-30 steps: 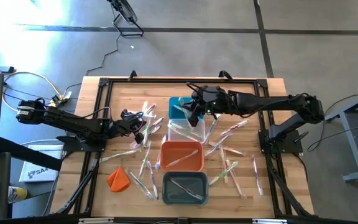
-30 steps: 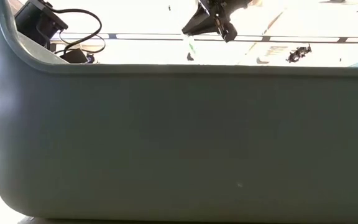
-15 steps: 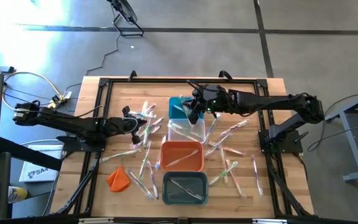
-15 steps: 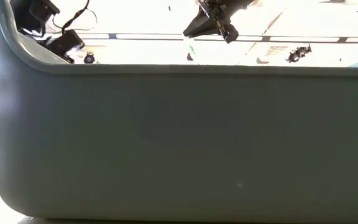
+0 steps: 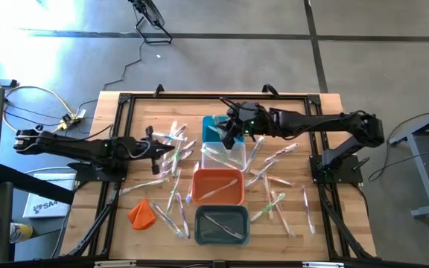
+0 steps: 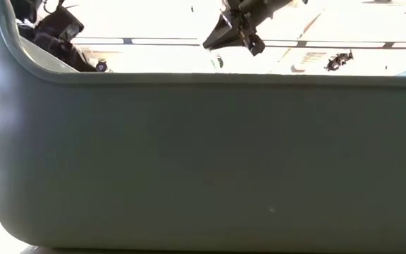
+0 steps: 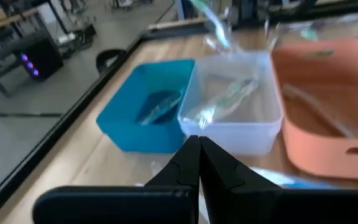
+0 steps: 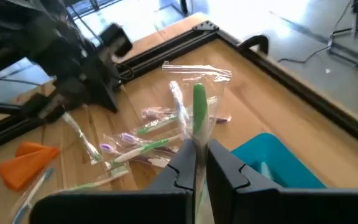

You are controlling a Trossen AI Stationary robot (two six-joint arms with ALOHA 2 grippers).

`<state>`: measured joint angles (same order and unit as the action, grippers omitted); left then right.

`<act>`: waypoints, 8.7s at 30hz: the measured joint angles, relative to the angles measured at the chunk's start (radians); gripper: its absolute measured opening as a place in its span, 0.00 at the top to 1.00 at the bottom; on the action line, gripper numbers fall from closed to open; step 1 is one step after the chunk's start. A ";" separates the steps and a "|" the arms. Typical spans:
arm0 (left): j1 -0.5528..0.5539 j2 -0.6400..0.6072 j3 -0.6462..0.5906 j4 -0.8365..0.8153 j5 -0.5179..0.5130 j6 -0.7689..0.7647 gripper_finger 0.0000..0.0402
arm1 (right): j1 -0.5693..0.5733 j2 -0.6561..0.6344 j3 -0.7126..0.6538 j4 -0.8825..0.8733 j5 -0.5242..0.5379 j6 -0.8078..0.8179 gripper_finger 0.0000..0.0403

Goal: Pick & Place Toothbrushes
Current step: Put the green toothbrush into the transparent bin, then put the blue toothbrush into the blue bin

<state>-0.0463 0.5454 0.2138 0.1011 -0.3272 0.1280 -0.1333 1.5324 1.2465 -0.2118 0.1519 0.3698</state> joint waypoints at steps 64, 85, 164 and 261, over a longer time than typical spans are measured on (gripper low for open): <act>0.000 -0.078 0.000 -0.216 0.003 -0.190 1.00 | -0.014 0.172 0.000 -0.109 -0.285 -0.217 0.63; 0.000 -0.079 0.000 -0.224 0.002 -0.189 1.00 | -0.128 -0.071 0.000 -0.699 -0.209 -0.319 0.63; 0.000 -0.079 0.000 -0.236 0.000 -0.239 1.00 | -0.105 0.177 -0.327 -0.390 -0.156 -0.876 0.63; 0.000 -0.078 0.000 -0.238 0.001 -0.295 1.00 | -0.104 -0.440 -0.328 -0.617 0.216 -0.523 0.98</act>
<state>-0.0459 0.4671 0.2142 -0.1368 -0.3264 -0.1669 -0.2376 1.0927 0.9188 -0.8291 0.3676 -0.1532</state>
